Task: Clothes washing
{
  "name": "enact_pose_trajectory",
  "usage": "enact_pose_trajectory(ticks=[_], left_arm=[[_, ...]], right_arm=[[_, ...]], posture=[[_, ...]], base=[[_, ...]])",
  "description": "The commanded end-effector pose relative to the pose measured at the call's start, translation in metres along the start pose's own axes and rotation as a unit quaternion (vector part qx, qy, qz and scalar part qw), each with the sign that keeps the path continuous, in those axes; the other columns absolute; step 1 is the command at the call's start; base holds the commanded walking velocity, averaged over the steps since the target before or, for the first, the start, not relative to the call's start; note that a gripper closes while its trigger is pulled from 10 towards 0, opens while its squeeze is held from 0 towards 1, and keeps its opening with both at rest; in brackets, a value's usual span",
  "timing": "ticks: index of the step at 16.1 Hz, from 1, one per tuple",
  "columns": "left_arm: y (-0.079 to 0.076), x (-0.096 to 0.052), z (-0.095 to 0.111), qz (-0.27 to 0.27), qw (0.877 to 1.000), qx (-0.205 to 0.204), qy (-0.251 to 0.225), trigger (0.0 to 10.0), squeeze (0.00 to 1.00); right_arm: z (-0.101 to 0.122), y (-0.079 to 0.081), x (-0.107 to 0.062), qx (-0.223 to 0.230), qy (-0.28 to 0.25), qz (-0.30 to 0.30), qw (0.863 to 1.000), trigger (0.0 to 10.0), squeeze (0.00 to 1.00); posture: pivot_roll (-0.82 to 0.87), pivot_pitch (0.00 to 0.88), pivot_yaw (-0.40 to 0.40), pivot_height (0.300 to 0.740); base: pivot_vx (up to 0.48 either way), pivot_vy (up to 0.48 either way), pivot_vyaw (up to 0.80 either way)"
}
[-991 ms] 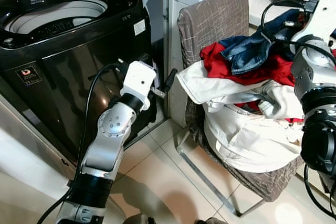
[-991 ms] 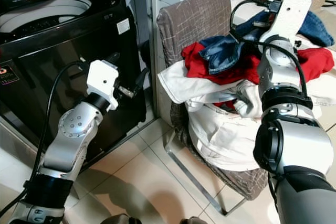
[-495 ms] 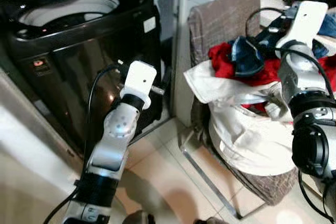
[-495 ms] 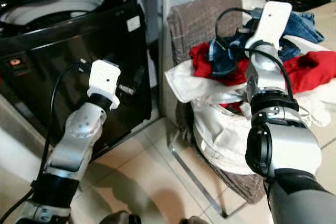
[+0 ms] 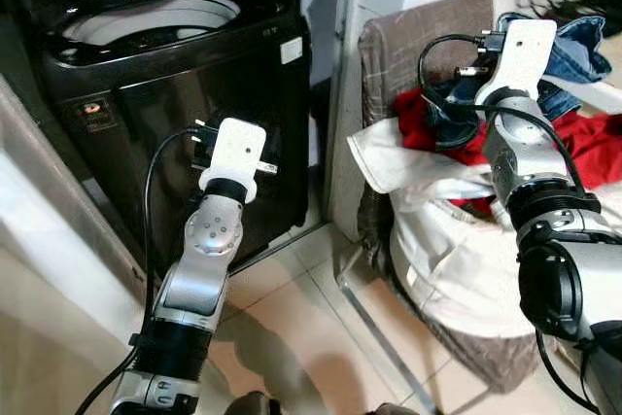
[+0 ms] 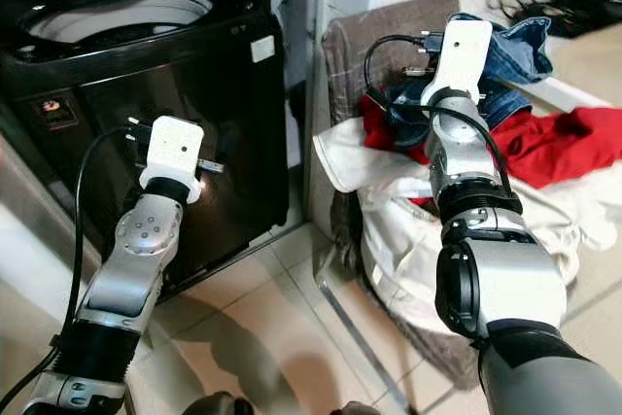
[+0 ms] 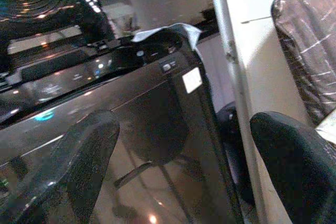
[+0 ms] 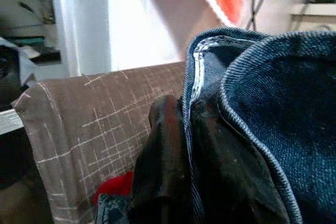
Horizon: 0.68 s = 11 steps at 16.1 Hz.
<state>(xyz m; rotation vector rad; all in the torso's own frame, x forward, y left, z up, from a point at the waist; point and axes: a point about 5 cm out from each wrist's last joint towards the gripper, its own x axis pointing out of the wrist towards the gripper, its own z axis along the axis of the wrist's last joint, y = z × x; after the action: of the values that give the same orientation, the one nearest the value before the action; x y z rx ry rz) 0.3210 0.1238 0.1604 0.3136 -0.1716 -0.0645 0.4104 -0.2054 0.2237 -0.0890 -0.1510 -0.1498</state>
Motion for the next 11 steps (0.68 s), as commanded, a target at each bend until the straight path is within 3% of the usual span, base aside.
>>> enact_pose_trajectory(ticks=[1, 5, 9, 11], left_arm=[[-0.004, -0.001, 0.001, 0.000, 1.000, 0.001, 0.002, 10.0, 0.00], [0.002, -0.001, 0.001, 0.029, 1.000, -0.006, 0.006, 10.0, 0.00], [0.004, 0.000, -0.004, 0.054, 0.998, 0.011, 0.019, 10.0, 0.00], [0.005, 0.002, -0.003, 0.063, 0.998, 0.028, 0.016, 10.0, 0.00]], right_arm=[[0.001, -0.001, 0.000, -0.009, -0.007, 0.005, 1.000, 0.0, 0.38], [0.005, 0.007, 0.001, -0.012, -0.010, 0.021, 1.000, 0.0, 0.38], [0.037, 0.041, 0.005, -0.006, -0.073, 0.106, 0.992, 0.0, 0.35], [0.029, 0.048, 0.003, 0.004, -0.061, 0.127, 0.990, 0.0, 0.34]], posture=[[0.02, 0.000, -0.001, 0.740], [0.04, 0.001, -0.012, 0.740], [0.04, 0.000, -0.032, 0.740], [0.04, 0.000, -0.038, 0.740]], base=[[0.000, -0.480, 0.41], [0.000, -0.476, 0.40], [0.000, 0.000, 0.30], [0.000, 0.000, 0.00]])
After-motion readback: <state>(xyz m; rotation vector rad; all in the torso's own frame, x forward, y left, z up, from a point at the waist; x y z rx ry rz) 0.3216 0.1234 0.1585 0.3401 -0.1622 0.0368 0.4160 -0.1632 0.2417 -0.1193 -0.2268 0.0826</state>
